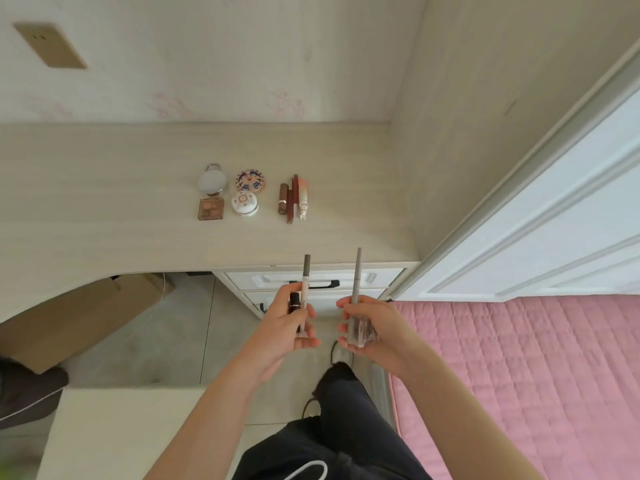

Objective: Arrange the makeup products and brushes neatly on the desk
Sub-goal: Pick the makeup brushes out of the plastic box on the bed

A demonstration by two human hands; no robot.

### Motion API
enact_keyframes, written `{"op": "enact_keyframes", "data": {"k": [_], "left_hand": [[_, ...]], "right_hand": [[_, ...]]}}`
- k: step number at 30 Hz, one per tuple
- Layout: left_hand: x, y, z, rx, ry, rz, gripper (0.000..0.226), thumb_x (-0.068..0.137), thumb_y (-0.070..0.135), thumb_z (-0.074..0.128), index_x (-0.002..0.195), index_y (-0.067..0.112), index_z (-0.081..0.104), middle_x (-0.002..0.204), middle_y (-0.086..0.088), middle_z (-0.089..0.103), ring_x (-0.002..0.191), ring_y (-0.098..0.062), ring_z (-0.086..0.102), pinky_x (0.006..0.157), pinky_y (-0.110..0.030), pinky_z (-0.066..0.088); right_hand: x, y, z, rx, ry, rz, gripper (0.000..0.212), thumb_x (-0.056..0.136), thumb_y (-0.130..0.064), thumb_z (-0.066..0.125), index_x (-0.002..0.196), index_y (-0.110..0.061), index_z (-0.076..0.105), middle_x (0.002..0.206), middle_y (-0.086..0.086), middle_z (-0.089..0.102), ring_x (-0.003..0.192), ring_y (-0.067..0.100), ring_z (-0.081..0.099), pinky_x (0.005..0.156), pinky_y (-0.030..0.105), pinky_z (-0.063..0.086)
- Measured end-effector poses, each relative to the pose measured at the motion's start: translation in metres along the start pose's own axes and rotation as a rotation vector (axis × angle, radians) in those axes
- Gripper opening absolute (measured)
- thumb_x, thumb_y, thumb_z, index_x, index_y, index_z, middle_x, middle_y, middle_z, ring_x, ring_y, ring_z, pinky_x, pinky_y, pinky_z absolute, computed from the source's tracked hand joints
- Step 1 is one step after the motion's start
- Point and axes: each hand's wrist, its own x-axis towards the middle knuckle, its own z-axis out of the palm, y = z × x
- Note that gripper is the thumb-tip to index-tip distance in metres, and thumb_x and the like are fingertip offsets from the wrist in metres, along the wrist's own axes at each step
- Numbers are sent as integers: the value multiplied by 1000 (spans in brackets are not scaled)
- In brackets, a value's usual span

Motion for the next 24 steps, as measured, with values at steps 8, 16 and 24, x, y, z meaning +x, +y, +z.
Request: {"op": "enact_keyframes", "data": {"k": [8, 16, 24], "left_hand": [[63, 40, 18, -94, 120, 23, 21, 93, 5, 56, 113, 11, 54, 98, -12, 69, 80, -29, 72, 64, -33, 58], [136, 76, 48, -5, 213, 1, 17, 93, 3, 55, 109, 8, 51, 87, -16, 70, 73, -29, 72, 58, -30, 57], [200, 81, 50, 258, 272, -46, 17, 93, 15, 55, 108, 10, 48, 77, -14, 71, 48, -12, 62, 45, -20, 49]], "right_hand": [[56, -68, -12, 177, -32, 144, 23, 87, -5, 56, 75, -8, 76, 75, 9, 63, 71, 23, 60, 66, 36, 51], [119, -133, -19, 81, -7, 167, 10, 89, -13, 60, 85, -11, 69, 84, 9, 62, 78, 25, 61, 70, 37, 53], [173, -162, -23, -113, 67, 190, 9, 85, -15, 65, 94, -12, 65, 84, 5, 63, 73, 21, 62, 70, 36, 53]]}}
